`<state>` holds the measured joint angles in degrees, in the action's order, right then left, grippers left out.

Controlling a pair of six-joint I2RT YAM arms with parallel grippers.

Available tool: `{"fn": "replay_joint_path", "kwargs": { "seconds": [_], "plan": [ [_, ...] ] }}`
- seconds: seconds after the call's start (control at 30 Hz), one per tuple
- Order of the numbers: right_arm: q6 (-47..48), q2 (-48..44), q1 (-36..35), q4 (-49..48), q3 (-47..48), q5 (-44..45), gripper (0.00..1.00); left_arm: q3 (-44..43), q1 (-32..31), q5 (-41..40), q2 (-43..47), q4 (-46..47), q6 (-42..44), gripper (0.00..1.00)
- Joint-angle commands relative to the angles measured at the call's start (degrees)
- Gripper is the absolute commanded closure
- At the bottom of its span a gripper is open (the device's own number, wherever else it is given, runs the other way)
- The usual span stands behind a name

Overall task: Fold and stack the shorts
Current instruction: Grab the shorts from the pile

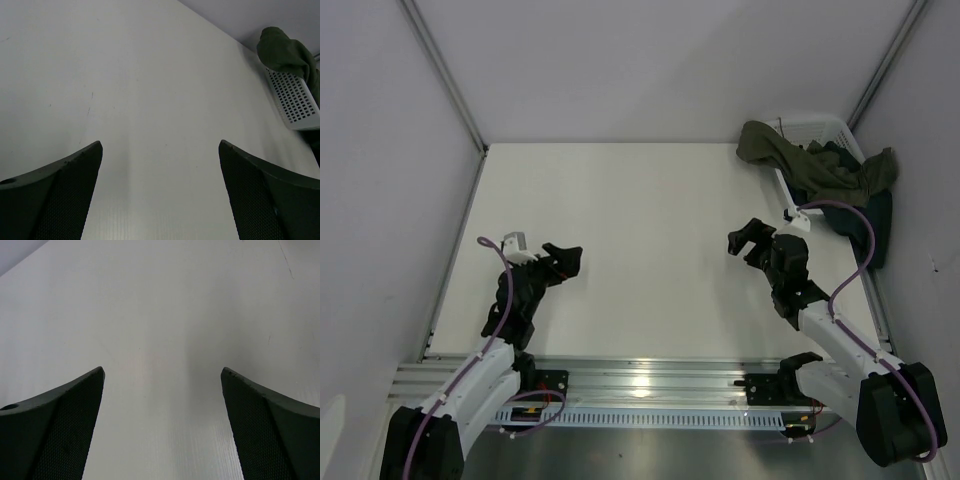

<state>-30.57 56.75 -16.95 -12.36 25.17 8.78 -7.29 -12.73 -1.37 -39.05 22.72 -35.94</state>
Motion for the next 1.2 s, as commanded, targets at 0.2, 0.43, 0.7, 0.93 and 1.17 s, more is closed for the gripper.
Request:
{"fn": "replay_joint_path", "kwargs": {
  "seconds": [0.2,0.43,0.7,0.93,1.17],
  "plan": [
    [0.7,0.5,1.4,5.8,6.5,7.2,0.01,-4.1,0.3,1.6,-2.2,1.2,2.2,0.01],
    [-2.3,9.3,9.6,12.7,23.3,5.0,0.00,-3.8,0.2,5.1,-3.5,3.6,1.9,0.01],
    [-9.5,32.0,19.6,20.6,44.5,1.6,0.00,-3.5,-0.1,4.6,-2.6,2.9,2.4,0.01],
    [-15.8,46.8,20.6,21.6,57.3,9.5,0.01,-3.5,-0.2,5.1,-3.0,3.6,2.2,0.01],
    [-17.5,66.5,20.1,33.5,81.0,15.7,0.05,-4.0,-2.5,5.1,-4.4,4.4,3.3,0.01]
  ]
}}
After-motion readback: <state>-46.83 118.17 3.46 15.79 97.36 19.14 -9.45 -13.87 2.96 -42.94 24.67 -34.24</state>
